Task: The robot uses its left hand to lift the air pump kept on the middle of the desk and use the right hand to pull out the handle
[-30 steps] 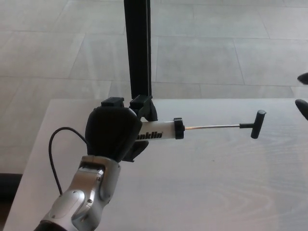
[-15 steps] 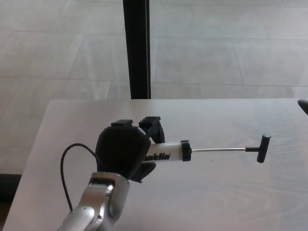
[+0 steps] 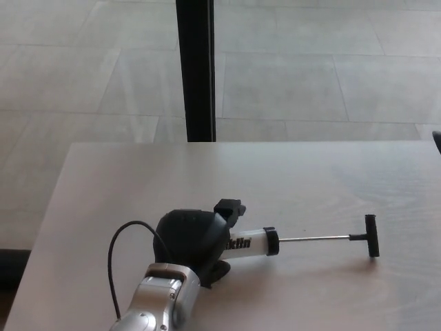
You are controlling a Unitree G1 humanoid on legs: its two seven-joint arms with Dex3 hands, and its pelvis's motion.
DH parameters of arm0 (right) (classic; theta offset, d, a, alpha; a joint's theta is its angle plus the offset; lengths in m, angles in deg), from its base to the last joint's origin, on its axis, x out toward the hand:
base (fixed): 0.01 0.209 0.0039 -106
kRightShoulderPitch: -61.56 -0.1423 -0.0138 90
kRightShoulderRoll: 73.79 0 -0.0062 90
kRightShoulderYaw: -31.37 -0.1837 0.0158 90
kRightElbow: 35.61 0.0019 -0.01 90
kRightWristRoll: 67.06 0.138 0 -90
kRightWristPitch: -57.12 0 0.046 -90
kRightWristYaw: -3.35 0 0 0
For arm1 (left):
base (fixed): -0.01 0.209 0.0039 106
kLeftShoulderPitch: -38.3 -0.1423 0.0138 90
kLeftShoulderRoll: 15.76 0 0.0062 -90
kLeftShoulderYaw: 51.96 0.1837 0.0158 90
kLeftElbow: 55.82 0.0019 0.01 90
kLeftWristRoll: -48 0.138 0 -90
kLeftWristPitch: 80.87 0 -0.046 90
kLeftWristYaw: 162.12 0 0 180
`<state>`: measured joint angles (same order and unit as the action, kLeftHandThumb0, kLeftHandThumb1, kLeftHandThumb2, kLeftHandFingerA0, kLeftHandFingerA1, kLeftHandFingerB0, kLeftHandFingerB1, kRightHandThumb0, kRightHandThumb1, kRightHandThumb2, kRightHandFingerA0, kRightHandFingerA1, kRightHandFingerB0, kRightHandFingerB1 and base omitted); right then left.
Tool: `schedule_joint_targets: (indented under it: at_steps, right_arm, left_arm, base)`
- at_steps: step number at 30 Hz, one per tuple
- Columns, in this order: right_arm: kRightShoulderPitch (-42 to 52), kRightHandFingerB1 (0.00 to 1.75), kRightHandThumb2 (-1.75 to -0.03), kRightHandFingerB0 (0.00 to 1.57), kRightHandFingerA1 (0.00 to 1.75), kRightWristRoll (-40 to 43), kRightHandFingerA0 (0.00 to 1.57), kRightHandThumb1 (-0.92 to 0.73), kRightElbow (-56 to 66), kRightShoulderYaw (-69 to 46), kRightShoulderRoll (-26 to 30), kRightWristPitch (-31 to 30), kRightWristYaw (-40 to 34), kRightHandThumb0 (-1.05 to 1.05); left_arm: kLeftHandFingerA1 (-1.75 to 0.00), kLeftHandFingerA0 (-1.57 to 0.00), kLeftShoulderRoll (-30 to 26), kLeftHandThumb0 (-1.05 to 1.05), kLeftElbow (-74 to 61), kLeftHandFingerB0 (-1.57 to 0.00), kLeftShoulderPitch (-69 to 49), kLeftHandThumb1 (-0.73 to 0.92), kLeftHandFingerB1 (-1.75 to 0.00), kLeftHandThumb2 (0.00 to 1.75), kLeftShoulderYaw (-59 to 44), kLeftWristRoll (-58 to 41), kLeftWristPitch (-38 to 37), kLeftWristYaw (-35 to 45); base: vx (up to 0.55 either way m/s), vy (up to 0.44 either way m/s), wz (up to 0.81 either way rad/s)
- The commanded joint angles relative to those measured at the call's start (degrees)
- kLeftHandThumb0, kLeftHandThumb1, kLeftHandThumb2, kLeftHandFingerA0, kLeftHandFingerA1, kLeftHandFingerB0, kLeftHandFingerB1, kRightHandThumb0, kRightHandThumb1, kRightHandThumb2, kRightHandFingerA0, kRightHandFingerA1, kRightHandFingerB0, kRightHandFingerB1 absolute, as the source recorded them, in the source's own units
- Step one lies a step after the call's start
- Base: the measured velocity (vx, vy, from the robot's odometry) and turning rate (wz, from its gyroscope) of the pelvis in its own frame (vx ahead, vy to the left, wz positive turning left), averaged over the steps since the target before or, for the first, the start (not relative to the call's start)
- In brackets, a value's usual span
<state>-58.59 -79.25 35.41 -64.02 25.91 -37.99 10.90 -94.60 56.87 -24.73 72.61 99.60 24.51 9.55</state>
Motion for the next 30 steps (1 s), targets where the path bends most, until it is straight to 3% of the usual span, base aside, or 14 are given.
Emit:
schedule_joint_targets:
  at_steps: [1,4,6,7,9,10,11,12,16,17,18,23,24,30]
  right_arm:
    - [-0.36,0.00,-0.98,0.00,0.26,0.48,0.00,-0.68,1.29,-2.17,-2.02,-3.50,-5.27,-0.94]
    - [-0.27,0.00,-0.99,0.00,0.24,0.31,0.00,-0.68,1.31,-2.20,-2.12,-3.66,-5.35,-0.95]
    - [-0.17,0.00,-0.99,0.00,0.24,0.17,0.00,-0.68,1.56,-2.15,-2.17,-3.89,-5.36,-0.95]
    - [-0.14,0.00,-0.99,0.00,0.24,0.58,0.00,-0.68,1.76,-2.33,-2.22,-4.21,-4.97,-0.96]
    - [-0.32,0.00,-0.99,0.00,0.24,0.77,0.00,-0.69,1.08,-2.49,-2.02,-3.55,-4.91,-0.96]
    - [-0.37,0.00,-1.00,0.00,0.24,0.86,0.00,-0.69,0.93,-2.64,-1.98,-3.36,-5.02,-0.97]
    - [-0.35,0.00,-1.02,0.00,0.23,0.93,0.00,-0.71,1.06,-2.71,-1.97,-3.67,-4.94,-1.00]
    - [-0.25,0.00,-1.03,0.00,0.23,1.73,0.00,-0.70,1.05,-3.21,-1.85,-3.52,-4.38,-1.00]
    - [0.50,0.03,-1.04,0.00,0.23,1.99,0.00,-0.69,1.78,-3.93,-1.36,-4.74,-4.24,-0.96]
    - [0.79,0.01,-1.03,0.08,0.21,2.48,0.00,-0.68,1.85,-4.53,-1.46,-4.85,-4.43,-0.99]
    - [1.06,0.00,-1.06,0.10,0.21,2.53,0.00,-0.70,2.28,-5.02,-1.17,-5.70,-4.43,-1.02]
    - [1.86,0.01,-1.07,0.00,0.23,2.62,0.00,-0.70,2.77,-6.57,-0.38,-6.11,-4.17,-1.00]
    - [2.20,0.04,-1.06,0.01,0.22,2.96,0.00,-0.70,1.49,-7.78,1.27,-5.47,-3.71,-0.96]
    - [3.01,0.01,-1.06,0.04,0.18,8.68,0.00,-0.70,-7.30,-16.49,7.54,-3.36,-1.55,-1.04]
  left_arm:
    - [-0.59,-0.21,-7.01,-0.43,-1.60,-0.07,2.27,0.54,-0.25,0.60,4.43,5.06,15.94,33.80]
    - [-0.53,0.00,-7.29,-0.45,-1.13,0.00,3.04,0.35,-0.34,0.83,4.14,3.40,16.07,36.13]
    - [-0.53,0.00,-7.67,-0.45,-1.28,0.00,3.26,0.35,-0.34,0.83,4.11,2.86,15.71,37.09]
    - [-0.51,0.00,-7.85,-0.49,-1.11,0.00,3.42,0.56,-0.28,0.58,3.95,2.26,15.18,37.27]
    - [-0.36,0.00,-8.49,-0.58,-0.60,-0.05,3.84,0.49,-0.20,0.76,4.30,2.48,14.01,37.25]
    - [-0.34,0.00,-8.71,-0.54,-0.58,0.00,3.93,0.58,-0.26,0.57,4.10,2.26,13.72,36.99]
    - [-0.32,0.00,-9.15,-0.61,-0.98,0.00,3.76,0.37,-0.18,0.80,4.01,2.37,13.15,36.37]
    - [-0.01,0.00,-10.33,-0.68,-2.62,-0.04,2.99,0.46,-0.01,0.71,3.82,4.16,11.94,32.82]
    - [0.00,0.00,-13.74,-0.78,-8.24,0.00,2.12,0.51,0.00,0.77,1.72,5.84,8.78,25.99]
    - [0.00,0.00,-14.29,-0.86,-9.80,0.00,1.76,0.51,0.00,0.82,-0.55,3.91,7.13,22.98]
    - [0.00,0.00,-14.43,-0.93,-13.66,0.00,1.36,0.83,0.00,0.68,-6.98,-3.21,5.87,22.69]
    - [0.00,0.00,-11.91,-1.04,-18.69,0.00,0.46,0.86,0.00,0.69,-25.34,-23.41,1.92,23.90]
    - [-0.15,0.00,-5.06,-1.01,-21.58,0.00,3.10,0.82,0.00,1.08,-41.50,-38.83,9.40,25.07]
    - [-0.11,0.00,-17.45,-1.05,-15.63,0.00,0.69,0.85,0.00,1.23,-61.13,-46.80,8.24,29.89]
  base:
    - [0.00,0.000,0.00]
    - [0.00,0.000,0.00]
    - [0.00,0.000,0.00]
    - [0.00,0.000,0.00]
    - [0.00,0.000,0.00]
    - [0.00,0.000,0.00]
    - [0.00,0.000,0.00]
    - [0.00,0.000,0.00]
    - [0.00,0.000,0.00]
    - [0.00,0.000,0.00]
    - [0.00,0.000,0.00]
    - [0.00,0.000,0.00]
    - [0.00,0.000,0.00]
    - [0.00,0.000,0.00]
